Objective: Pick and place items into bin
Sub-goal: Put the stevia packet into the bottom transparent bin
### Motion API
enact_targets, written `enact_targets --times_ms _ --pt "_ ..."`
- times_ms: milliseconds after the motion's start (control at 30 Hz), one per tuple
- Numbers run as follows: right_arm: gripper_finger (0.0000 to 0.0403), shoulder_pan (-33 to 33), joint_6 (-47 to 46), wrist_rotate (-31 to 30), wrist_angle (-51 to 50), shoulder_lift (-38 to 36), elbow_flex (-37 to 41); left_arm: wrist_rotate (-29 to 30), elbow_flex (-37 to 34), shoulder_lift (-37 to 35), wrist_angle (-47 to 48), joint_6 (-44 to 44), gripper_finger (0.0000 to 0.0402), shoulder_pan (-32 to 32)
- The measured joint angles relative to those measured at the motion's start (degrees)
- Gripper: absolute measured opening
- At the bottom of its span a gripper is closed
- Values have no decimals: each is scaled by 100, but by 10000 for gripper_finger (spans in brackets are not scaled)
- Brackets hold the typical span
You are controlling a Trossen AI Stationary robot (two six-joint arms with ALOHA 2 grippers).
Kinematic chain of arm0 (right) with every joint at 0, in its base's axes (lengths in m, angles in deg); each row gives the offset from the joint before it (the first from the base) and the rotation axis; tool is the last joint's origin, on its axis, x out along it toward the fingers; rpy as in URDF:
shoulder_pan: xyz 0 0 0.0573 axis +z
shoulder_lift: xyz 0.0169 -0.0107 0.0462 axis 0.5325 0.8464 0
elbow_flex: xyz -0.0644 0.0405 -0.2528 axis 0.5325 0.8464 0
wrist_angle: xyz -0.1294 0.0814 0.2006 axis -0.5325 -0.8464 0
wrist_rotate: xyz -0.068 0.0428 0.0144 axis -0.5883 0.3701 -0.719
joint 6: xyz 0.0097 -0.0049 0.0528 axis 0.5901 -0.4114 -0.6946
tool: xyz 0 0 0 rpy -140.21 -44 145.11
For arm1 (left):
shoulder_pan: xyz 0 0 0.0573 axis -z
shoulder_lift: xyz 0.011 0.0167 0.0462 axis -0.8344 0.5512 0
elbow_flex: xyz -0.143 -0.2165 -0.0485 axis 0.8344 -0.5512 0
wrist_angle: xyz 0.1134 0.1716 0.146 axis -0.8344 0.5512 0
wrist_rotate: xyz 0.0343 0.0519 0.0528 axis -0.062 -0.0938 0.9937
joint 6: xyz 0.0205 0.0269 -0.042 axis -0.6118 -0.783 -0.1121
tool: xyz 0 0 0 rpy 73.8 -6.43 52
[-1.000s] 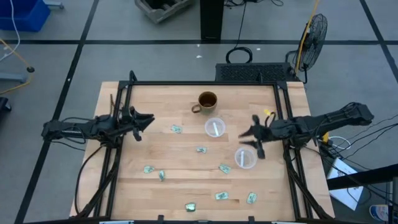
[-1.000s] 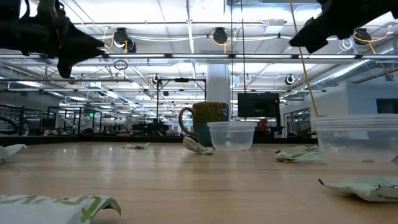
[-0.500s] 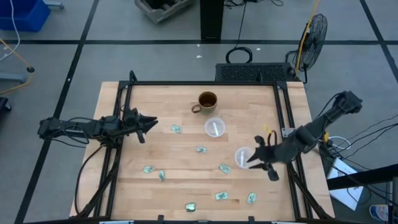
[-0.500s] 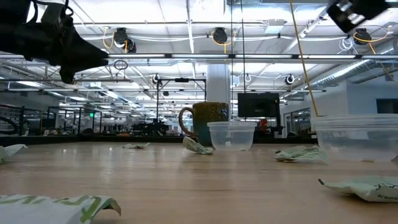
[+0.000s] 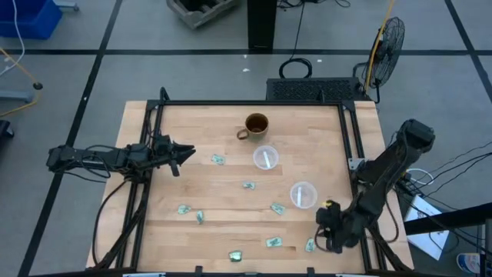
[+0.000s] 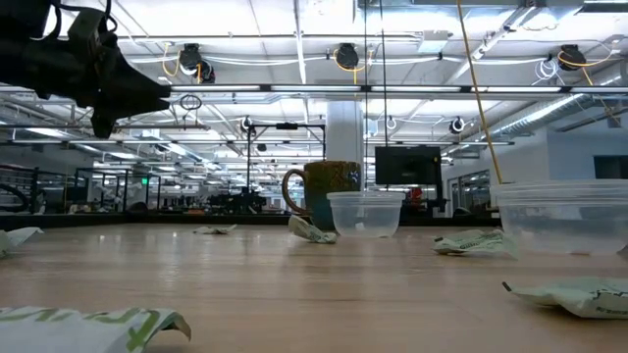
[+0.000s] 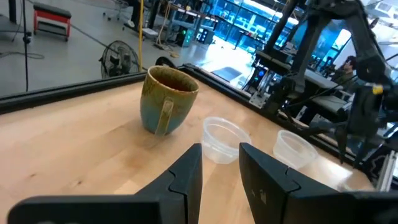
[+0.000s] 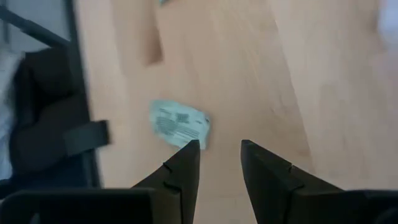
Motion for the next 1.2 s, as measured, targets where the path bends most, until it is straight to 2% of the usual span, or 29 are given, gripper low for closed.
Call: enact_targets --times_ms 100,267,467,633,1200 --pt "109 37 -71 3 274 478 0 0 0 0 -1 20 111 0" --pt "109 30 320 -3 725 947 0 0 0 0 6 23 111 0" --pt "109 33 314 -9 962 995 0 0 -1 0 6 41 111 0" --pt "109 35 718 -208 1510 1009 0 0 -1 0 12 40 111 0" --pt "109 44 1485 -385 1410 1616 -22 1 -1 0 42 -115 111 2"
